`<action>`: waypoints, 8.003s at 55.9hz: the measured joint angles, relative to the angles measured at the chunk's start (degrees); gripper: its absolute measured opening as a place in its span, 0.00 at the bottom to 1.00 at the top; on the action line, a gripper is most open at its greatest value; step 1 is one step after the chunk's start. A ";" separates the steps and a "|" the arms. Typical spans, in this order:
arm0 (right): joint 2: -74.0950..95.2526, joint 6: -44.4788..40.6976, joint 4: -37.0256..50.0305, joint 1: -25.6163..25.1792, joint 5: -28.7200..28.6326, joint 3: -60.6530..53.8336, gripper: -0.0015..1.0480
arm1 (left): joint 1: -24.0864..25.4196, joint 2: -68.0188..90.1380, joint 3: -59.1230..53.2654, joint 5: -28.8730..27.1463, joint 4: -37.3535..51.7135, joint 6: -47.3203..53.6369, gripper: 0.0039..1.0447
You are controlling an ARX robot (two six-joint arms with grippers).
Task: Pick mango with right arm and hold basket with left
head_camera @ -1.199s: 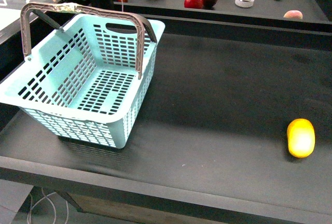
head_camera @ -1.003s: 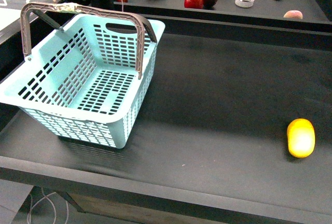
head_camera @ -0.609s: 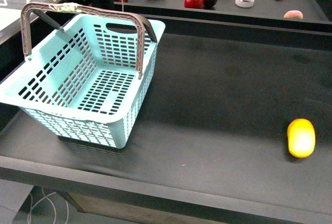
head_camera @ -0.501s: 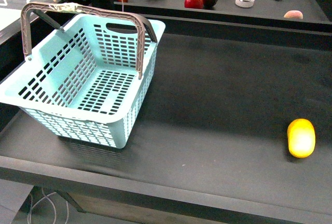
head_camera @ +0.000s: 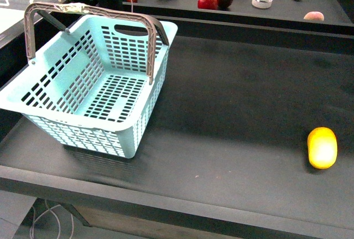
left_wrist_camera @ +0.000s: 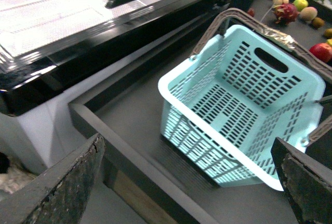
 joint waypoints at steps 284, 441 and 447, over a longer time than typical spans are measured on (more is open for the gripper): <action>0.00 0.00 0.00 0.00 0.02 0.00 0.92 | -13.49 70.42 32.61 44.06 45.44 13.42 0.04; 92.21 3.63 48.02 -11.08 -0.92 17.92 0.92 | -14.47 69.42 31.69 44.15 45.53 13.40 0.04; 101.42 4.81 48.68 -11.06 -0.48 22.49 0.92 | -14.47 69.42 31.69 44.17 45.53 13.38 0.04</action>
